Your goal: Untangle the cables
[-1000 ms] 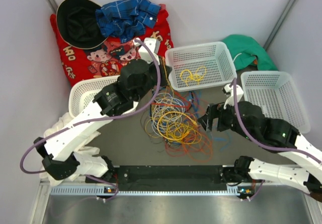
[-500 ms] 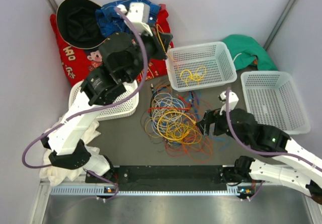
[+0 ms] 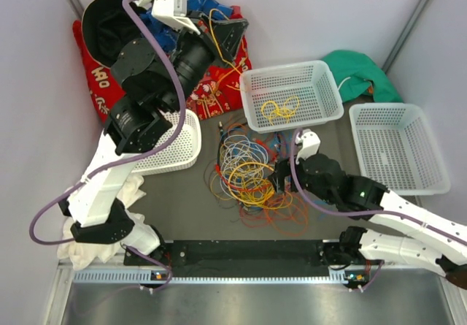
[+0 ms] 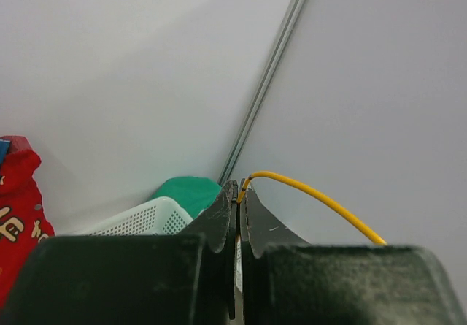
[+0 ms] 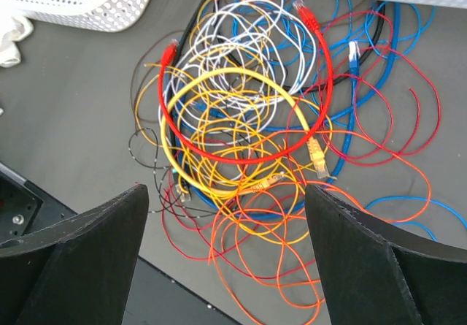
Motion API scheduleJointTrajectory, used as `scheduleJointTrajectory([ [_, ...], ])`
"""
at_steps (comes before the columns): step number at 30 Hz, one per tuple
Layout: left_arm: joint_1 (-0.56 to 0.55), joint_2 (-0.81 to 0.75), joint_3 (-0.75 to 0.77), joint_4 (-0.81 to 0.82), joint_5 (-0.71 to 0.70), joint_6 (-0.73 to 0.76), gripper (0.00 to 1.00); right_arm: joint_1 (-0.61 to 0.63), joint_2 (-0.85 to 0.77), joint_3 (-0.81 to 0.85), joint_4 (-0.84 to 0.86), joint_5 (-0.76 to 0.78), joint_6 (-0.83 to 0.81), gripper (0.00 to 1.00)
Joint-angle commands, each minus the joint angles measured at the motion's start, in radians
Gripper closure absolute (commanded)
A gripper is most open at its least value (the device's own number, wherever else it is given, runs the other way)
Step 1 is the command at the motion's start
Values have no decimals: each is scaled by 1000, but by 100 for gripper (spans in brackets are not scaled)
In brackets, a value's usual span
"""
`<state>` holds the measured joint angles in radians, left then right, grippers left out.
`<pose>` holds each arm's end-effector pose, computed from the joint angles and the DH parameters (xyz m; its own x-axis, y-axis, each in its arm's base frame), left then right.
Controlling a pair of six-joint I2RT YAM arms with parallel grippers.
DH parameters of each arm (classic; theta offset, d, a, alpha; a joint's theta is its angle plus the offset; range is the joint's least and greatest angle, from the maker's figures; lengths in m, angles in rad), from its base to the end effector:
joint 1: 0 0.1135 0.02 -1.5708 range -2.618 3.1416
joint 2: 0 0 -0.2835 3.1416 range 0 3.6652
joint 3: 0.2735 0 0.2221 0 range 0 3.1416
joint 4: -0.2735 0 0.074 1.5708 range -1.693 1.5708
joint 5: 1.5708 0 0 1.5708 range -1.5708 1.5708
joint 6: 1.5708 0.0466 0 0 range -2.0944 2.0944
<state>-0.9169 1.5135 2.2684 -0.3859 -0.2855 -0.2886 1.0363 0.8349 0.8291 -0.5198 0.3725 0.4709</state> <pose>0.1498 -0.1739 0.6296 0.0390 -0.4999 -0.8652 0.6394 0.6779 -0.3628 0.0887 0.1165 0.3235 -0.5186 -0.0466 -0.8537 -0.4554 0.8601 0.2297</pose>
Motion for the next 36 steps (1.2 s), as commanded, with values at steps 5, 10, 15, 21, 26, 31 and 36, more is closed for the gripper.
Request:
scheduleJointTrajectory([
  [5,13,48,-26,24,-7,31,100,10,-109,76,-21,37,5,14],
  [10,85,125,-26,1,81,-52,100,10,-206,159,-144,101,11,14],
  [15,185,203,-26,54,193,-139,100,10,-244,251,-256,152,8,14],
  [21,253,304,-24,182,275,-193,100,10,-273,280,-281,195,-9,15],
  [26,306,416,48,258,357,-250,100,10,-276,303,-309,230,-26,15],
  [31,328,458,69,349,384,-271,100,10,-303,308,-293,273,-51,15],
  [36,334,493,72,433,379,-280,100,8,-309,320,-272,315,-93,15],
])
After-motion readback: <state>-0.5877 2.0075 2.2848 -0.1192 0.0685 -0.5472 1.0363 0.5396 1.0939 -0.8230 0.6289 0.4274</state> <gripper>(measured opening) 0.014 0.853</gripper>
